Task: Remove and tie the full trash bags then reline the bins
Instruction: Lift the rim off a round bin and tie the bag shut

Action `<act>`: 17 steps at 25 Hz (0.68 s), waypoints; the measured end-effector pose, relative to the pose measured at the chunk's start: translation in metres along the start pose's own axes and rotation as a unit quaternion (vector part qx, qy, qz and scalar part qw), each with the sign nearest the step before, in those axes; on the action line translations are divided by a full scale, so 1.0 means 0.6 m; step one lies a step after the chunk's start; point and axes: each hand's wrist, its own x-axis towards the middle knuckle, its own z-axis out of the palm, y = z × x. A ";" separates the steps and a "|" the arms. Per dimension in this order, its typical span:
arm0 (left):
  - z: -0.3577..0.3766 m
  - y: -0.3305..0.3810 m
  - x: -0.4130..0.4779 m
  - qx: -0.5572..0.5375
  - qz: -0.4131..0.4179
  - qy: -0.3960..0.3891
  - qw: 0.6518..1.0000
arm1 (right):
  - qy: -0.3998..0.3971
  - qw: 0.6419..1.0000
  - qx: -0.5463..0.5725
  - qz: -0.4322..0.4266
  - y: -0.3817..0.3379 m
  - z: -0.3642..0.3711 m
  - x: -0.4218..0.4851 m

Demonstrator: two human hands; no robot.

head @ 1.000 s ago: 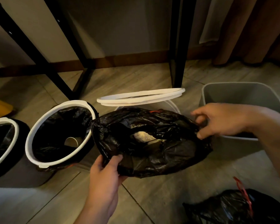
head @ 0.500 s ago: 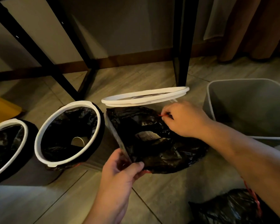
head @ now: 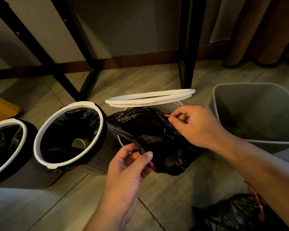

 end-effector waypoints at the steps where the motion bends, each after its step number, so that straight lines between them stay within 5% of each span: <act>1: 0.002 0.002 0.001 -0.003 -0.001 0.000 1.000 | 0.003 1.000 0.014 0.009 -0.001 0.000 0.000; 11: 0.017 -0.022 0.002 0.121 -0.021 0.078 0.989 | -0.020 0.971 0.212 0.110 0.000 -0.007 0.018; 17: 0.004 -0.029 -0.006 0.055 0.008 0.133 0.990 | -0.021 0.966 0.228 0.122 -0.009 -0.011 0.019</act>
